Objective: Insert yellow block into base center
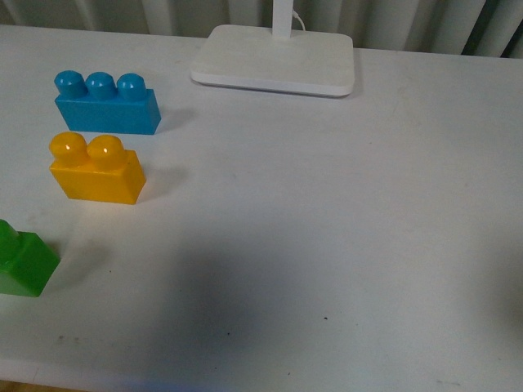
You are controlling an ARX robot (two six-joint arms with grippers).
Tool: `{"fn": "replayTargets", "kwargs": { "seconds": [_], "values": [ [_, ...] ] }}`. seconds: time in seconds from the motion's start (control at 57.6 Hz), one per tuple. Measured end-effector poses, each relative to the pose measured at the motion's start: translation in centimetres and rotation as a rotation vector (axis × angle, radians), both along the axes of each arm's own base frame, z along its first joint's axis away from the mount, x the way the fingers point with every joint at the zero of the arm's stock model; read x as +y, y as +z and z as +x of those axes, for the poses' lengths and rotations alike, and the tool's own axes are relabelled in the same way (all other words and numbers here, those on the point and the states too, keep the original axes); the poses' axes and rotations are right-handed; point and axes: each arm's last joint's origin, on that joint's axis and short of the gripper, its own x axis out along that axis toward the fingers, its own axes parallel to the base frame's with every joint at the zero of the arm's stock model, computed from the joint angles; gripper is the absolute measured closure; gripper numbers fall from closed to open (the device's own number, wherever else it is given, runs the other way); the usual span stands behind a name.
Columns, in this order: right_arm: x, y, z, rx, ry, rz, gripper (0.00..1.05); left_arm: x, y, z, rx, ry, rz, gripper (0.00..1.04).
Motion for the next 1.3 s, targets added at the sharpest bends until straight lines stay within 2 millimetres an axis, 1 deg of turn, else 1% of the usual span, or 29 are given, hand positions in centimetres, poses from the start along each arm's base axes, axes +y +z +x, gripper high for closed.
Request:
{"fn": "replayTargets", "kwargs": {
  "seconds": [0.903, 0.938, 0.973, 0.99, 1.042, 1.146, 1.233, 1.303],
  "values": [
    [0.0, 0.0, 0.0, -0.001, 0.000, 0.000, 0.09, 0.0, 0.0, 0.0, 0.000, 0.000, 0.000, 0.06],
    [0.0, -0.1, 0.0, 0.017, -0.017, -0.004, 0.09, 0.0, 0.0, 0.0, 0.000, 0.000, 0.000, 0.06],
    [-0.2, 0.0, 0.1, 0.109, -0.100, -0.023, 0.09, 0.0, 0.0, 0.0, 0.000, 0.000, 0.000, 0.06],
    [-0.2, 0.0, 0.2, 0.124, -0.111, -0.026, 0.09, 0.0, 0.0, 0.0, 0.000, 0.000, 0.000, 0.06],
    [-0.6, 0.5, 0.6, 0.184, -0.138, -0.029, 0.09, 0.0, 0.0, 0.0, 0.000, 0.000, 0.000, 0.06],
    [-1.8, 2.5, 2.2, 0.270, -0.145, -0.048, 0.09, 0.0, 0.0, 0.0, 0.000, 0.000, 0.000, 0.06],
    [-3.4, 4.2, 4.2, 0.363, -0.150, -0.081, 0.09, 0.0, 0.0, 0.0, 0.000, 0.000, 0.000, 0.06],
    [-4.6, 4.9, 6.0, 0.441, -0.173, -0.109, 0.09, 0.0, 0.0, 0.0, 0.000, 0.000, 0.000, 0.06]
  ]
}}
